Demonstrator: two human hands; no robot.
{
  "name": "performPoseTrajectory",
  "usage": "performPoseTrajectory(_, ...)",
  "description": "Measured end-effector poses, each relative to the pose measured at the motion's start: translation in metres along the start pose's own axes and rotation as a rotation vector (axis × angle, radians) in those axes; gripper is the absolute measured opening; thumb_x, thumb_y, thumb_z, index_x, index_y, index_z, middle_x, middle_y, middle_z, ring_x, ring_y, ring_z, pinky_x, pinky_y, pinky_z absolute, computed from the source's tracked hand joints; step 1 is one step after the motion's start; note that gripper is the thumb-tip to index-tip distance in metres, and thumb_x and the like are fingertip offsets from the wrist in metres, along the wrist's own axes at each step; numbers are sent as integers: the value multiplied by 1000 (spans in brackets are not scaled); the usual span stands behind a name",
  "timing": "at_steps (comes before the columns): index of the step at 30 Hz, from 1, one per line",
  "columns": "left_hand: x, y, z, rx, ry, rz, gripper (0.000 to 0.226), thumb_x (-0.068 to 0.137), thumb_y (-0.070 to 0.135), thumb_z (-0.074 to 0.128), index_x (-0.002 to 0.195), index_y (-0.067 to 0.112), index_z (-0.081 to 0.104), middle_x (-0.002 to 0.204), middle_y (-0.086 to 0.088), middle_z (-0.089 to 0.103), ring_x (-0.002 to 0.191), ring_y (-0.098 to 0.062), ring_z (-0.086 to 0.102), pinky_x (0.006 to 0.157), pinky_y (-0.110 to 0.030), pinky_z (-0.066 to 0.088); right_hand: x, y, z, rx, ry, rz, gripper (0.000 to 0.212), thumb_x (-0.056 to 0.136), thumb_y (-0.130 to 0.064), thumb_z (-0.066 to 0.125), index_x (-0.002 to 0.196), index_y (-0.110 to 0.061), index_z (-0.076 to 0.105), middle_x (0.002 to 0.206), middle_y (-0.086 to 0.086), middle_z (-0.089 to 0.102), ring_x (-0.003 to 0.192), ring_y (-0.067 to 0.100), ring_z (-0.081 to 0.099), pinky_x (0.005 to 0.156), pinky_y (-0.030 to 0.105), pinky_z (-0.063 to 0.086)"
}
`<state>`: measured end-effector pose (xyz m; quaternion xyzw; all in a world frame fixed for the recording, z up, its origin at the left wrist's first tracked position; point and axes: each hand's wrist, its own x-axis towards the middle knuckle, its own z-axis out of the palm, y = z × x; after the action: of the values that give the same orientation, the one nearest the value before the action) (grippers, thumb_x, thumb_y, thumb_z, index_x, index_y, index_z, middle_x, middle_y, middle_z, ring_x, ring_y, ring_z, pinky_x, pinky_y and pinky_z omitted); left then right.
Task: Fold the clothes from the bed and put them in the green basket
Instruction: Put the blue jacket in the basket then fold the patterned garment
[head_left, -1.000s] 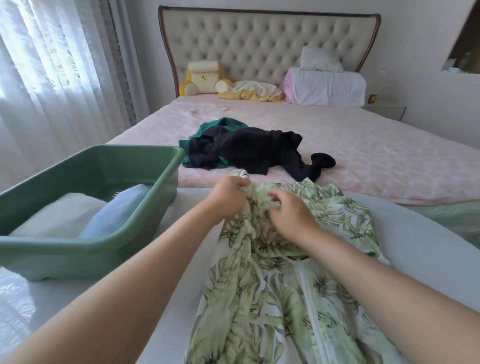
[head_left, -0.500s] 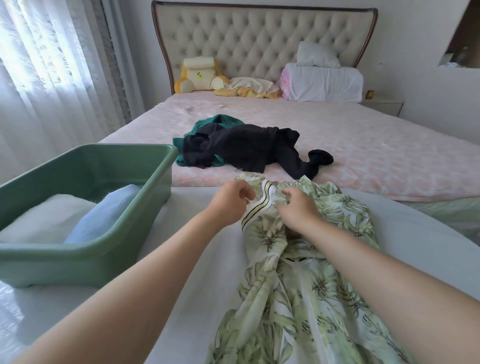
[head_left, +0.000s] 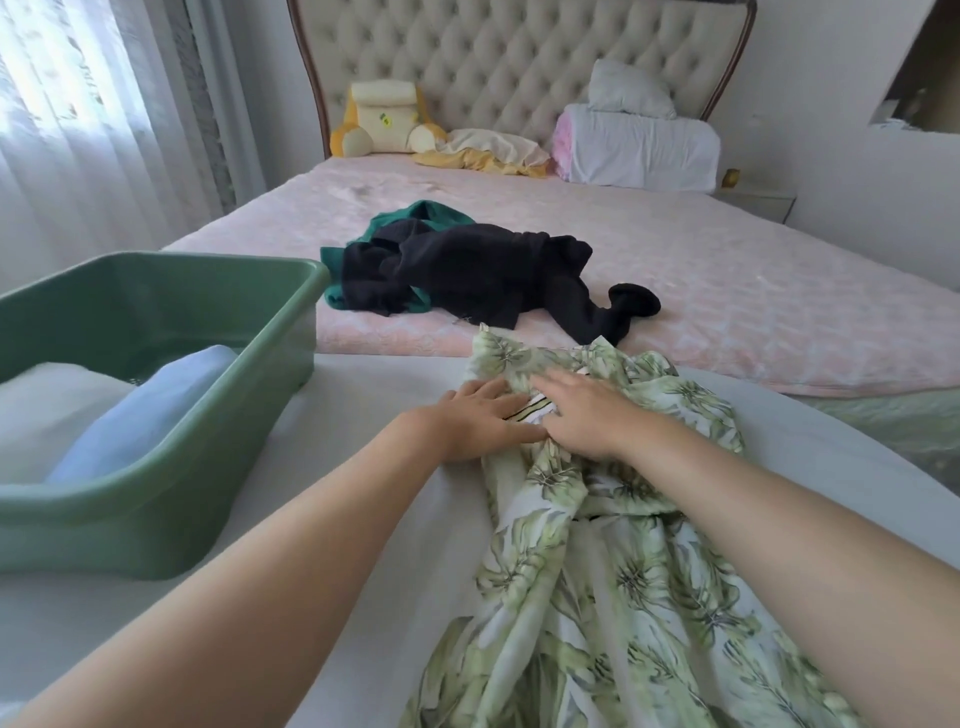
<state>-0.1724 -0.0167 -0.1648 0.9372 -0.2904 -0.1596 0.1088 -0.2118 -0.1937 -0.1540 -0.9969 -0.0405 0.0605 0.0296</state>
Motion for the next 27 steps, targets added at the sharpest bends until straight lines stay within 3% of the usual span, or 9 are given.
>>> performPoseTrajectory(3, 4, -10, 4, 112, 49, -5, 71, 94, 73, 22, 157, 43, 7, 167, 2, -6, 152, -22, -6, 120, -45, 0, 7, 15, 13, -103, -71, 113, 76, 97, -64, 23, 161, -33, -3, 168, 3, -10, 155, 23, -7, 122, 57, -8)
performPoseTrajectory(9, 24, -20, 2, 325, 347, 80, 74, 93, 74, 26, 155, 33, 27, 167, 0, 4, 150, -25, 8, 118, -45, 11, 11, 26, 26, -129, 1, 75, 83, 93, -75, 16, 161, -30, -5, 168, 1, -13, 154, 20, -16, 119, 61, -13)
performPoseTrajectory(12, 38, -23, 2, 230, 221, 46, 81, 91, 76, 27, 158, 34, 11, 167, 0, -5, 153, -19, -8, 121, -42, 2, 12, 33, 28, -173, 51, 16, 88, 91, -76, 12, 161, -26, -7, 168, 0, -16, 152, 16, -20, 122, 57, -10)
performPoseTrajectory(14, 44, -29, 4, 146, 171, -1, 87, 88, 80, 28, 159, 34, 5, 167, 0, -6, 153, -16, -8, 121, -39, 0, 12, 35, 31, -132, 43, -1, 92, 87, -78, 8, 161, -26, -8, 167, -3, -15, 153, 14, -17, 123, 53, -7)
performPoseTrajectory(21, 48, -34, 12, 127, 223, -25, 91, 84, 85, 26, 158, 36, 9, 167, -1, -2, 153, -18, -4, 122, -40, 1, 16, 39, 36, -31, 25, -15, 88, 90, -77, 14, 161, -29, -6, 168, -5, -12, 154, 13, -13, 125, 49, -2)
performPoseTrajectory(27, 25, -17, 9, 249, 183, -142, 76, 93, 75, 20, 157, 32, 16, 164, -9, 15, 150, -27, 15, 118, -47, 21, 3, 21, 22, -239, 56, 125, 94, 86, -84, 4, 161, -28, 6, 169, 6, -2, 155, 21, -9, 121, 56, -12)
